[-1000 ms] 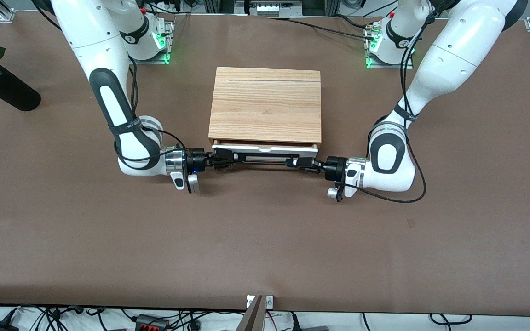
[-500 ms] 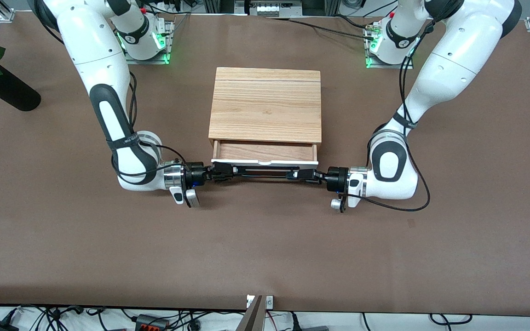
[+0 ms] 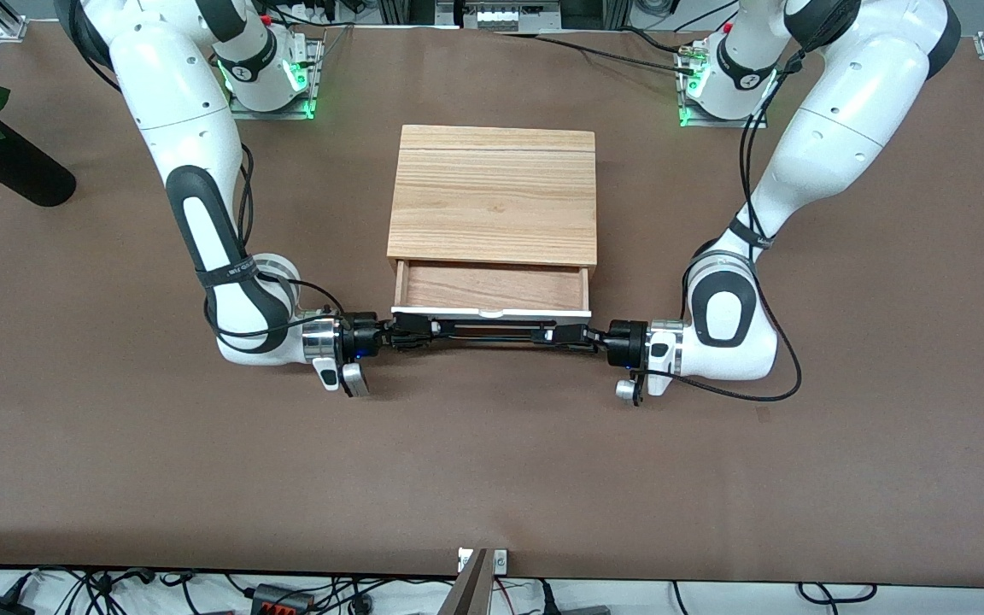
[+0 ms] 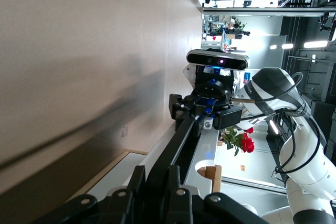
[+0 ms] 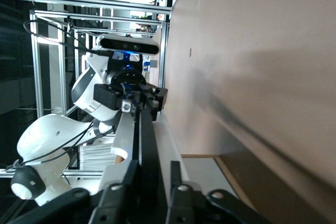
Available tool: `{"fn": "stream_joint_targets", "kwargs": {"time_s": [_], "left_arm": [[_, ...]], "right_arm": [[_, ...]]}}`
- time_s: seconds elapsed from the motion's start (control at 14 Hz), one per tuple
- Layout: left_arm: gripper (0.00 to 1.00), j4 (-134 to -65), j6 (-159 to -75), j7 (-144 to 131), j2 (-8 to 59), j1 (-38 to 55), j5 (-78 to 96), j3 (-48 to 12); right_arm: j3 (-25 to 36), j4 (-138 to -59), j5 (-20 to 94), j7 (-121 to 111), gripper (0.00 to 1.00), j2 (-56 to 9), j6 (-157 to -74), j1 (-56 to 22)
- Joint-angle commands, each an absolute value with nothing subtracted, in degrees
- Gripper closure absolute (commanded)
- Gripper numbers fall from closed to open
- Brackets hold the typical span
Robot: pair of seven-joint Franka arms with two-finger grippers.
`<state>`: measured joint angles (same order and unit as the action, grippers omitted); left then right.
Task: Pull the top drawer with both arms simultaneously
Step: 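Pull the handle outward from the box with both grippers, then open both grippers and draw them back from the handle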
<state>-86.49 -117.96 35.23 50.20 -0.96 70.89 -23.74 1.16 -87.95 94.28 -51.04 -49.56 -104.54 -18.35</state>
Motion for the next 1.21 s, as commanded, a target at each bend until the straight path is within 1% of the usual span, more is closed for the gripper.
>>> {"fn": "stream_joint_targets", "kwargs": {"time_s": [0.0,0.07,0.14,0.21,0.29,0.71,0.79,0.93,1.0,1.14], "left_arm": [[0.78,-84.5,-117.3,34.5,51.2,-1.2,70.0,-24.1],[0.76,-84.5,-117.3,34.5,51.6,-1.2,70.0,-24.1],[0.64,-84.4,-117.3,34.5,51.7,-1.2,70.0,-24.1],[0.23,-84.2,-117.5,34.5,51.9,-1.1,70.0,-24.1],[0.0,-83.8,-118.4,35.4,51.8,-1.2,69.5,-24.0],[0.0,-82.3,-118.7,35.6,51.4,-1.3,67.2,-23.3],[0.0,-81.7,-118.7,35.4,51.2,-1.3,64.8,-22.9],[0.0,-77.6,-118.0,34.5,51.0,-2.0,56.0,-22.9],[0.0,-76.7,-117.6,33.4,50.3,-2.4,51.5,-22.6],[0.0,-76.3,-114.2,33.0,48.9,-2.6,45.6,-20.9]], "right_arm": [[1.2,-86.2,92.7,-51.6,0.0,-51.0,-104.7,-17.7],[1.2,-86.6,92.5,-51.6,0.0,-50.5,-104.0,-17.3],[1.2,-86.6,92.5,-51.6,0.0,-50.5,-103.3,-17.2],[1.2,-86.6,92.5,-51.6,0.0,-50.5,-103.1,-17.2],[1.2,-86.6,92.5,-51.6,0.0,-50.2,-102.9,-17.1],[1.4,-86.4,92.1,-51.5,0.0,-48.6,-102.3,-16.7],[2.2,-86.2,89.9,-51.3,0.0,-47.7,-102.7,-16.8],[4.8,-85.8,82.1,-46.6,0.0,-45.8,-102.4,-17.1],[5.4,-84.7,76.8,-43.9,0.0,-44.3,-102.4,-16.8],[6.6,-82.6,66.3,-40.4,0.0,-41.9,-102.4,-16.3]]}}
